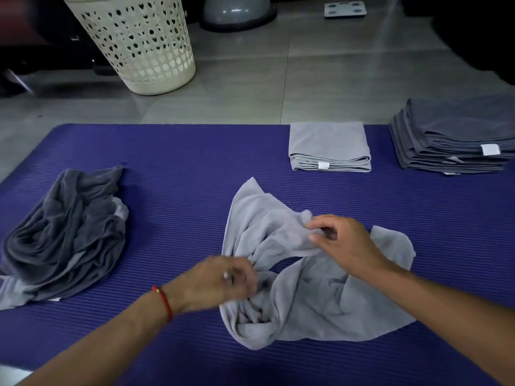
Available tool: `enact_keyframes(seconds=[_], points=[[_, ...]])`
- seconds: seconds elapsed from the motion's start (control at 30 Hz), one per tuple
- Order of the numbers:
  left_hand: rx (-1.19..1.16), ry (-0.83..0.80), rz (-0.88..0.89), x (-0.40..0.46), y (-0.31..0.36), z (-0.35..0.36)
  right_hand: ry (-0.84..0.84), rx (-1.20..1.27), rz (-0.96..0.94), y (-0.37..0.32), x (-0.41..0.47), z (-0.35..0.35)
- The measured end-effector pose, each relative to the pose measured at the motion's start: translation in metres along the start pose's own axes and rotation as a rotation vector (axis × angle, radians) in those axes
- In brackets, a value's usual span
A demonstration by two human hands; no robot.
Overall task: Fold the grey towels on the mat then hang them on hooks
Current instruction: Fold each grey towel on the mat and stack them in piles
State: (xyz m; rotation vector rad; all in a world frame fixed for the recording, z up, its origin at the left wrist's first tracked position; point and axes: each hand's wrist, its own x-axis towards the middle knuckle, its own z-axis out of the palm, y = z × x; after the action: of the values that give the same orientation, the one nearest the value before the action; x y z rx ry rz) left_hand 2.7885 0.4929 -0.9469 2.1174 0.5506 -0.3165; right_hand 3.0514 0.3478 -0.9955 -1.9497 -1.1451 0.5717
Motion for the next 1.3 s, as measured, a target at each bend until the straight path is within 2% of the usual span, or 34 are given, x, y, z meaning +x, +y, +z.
enact_keyframes(seconds=[0.07, 0.1, 0.17, 0.27, 0.33, 0.4, 0.5, 0.57, 0.6, 0.67, 0.7, 0.73, 0.8, 0.87, 0.9, 0.97, 1.0, 1.03, 1.07, 1.1, 1.17, 1.2, 1.23, 1.3], points=[[0.129, 0.351, -0.052, 0.023, -0.019, -0.013, -0.041, -0.035, -0.247, -0.014, -0.013, -0.001], [0.176, 0.45, -0.097, 0.036, -0.03, -0.017, -0.123, -0.107, -0.398, -0.019, -0.02, 0.0], [0.156, 0.483, -0.209, 0.06, -0.046, -0.023, -0.355, -0.363, -0.687, -0.015, -0.039, 0.006], [0.064, 0.451, -0.317, 0.092, -0.051, -0.027, -0.629, -0.621, -0.802, 0.013, -0.07, 0.009], [-0.147, 0.432, -0.357, 0.116, -0.057, -0.027, -0.728, -0.693, -0.774, 0.03, -0.086, 0.002], [-0.299, 0.408, -0.413, 0.131, -0.06, -0.028, -0.737, -0.78, -0.743, 0.039, -0.095, -0.011], [-0.291, 0.288, -0.389, 0.139, -0.06, -0.029, -0.764, -0.734, -0.5, 0.035, -0.098, -0.03], [-0.325, 0.259, -0.298, 0.134, -0.045, -0.026, -0.728, -0.703, -0.436, 0.03, -0.096, -0.035], [-0.256, 0.322, -0.236, 0.128, -0.032, -0.024, -0.693, -0.685, -0.383, 0.025, -0.092, -0.037], [-0.028, 0.548, -0.135, 0.111, 0.003, -0.015, -0.59, -0.592, -0.216, 0.008, -0.082, -0.042], [0.053, 0.632, -0.052, 0.099, 0.026, -0.007, -0.524, -0.494, -0.126, -0.002, -0.075, -0.046], [0.106, 0.641, 0.046, 0.087, 0.046, 0.004, -0.46, -0.341, -0.036, -0.012, -0.066, -0.05], [0.192, 0.493, 0.248, 0.058, 0.076, 0.029, -0.388, 0.074, 0.229, -0.027, -0.049, -0.059], [0.31, 0.247, 0.336, 0.03, 0.094, 0.049, -0.442, 0.367, 0.475, -0.039, -0.039, -0.067], [0.269, 0.07, 0.353, 0.019, 0.099, 0.053, -0.487, 0.376, 0.472, -0.042, -0.038, -0.068], [-0.011, -0.365, 0.27, 0.007, 0.106, 0.045, -0.507, 0.283, 0.404, -0.038, -0.043, -0.064], [-0.13, -0.472, 0.207, 0.006, 0.105, 0.036, -0.485, 0.222, 0.379, -0.031, -0.049, -0.06], [-0.201, -0.465, 0.163, 0.01, 0.099, 0.026, -0.462, 0.172, 0.371, -0.022, -0.056, -0.056], [-0.228, -0.366, 0.135, 0.018, 0.091, 0.019, -0.457, 0.124, 0.376, -0.012, -0.063, -0.053], [-0.221, -0.207, 0.116, 0.029, 0.079, 0.013, -0.484, 0.086, 0.376, -0.002, -0.072, -0.05], [-0.062, 0.124, 0.134, 0.054, 0.057, 0.008, -0.557, 0.036, 0.332, 0.01, -0.089, -0.049], [0.036, 0.227, 0.164, 0.067, 0.049, 0.009, -0.586, 0.002, 0.289, 0.012, -0.096, -0.05], [0.105, 0.273, 0.198, 0.08, 0.043, 0.012, -0.615, -0.054, 0.243, 0.011, -0.102, -0.052], [0.11, 0.246, 0.267, 0.102, 0.041, 0.018, -0.681, -0.196, 0.17, 0.008, -0.112, -0.059]])
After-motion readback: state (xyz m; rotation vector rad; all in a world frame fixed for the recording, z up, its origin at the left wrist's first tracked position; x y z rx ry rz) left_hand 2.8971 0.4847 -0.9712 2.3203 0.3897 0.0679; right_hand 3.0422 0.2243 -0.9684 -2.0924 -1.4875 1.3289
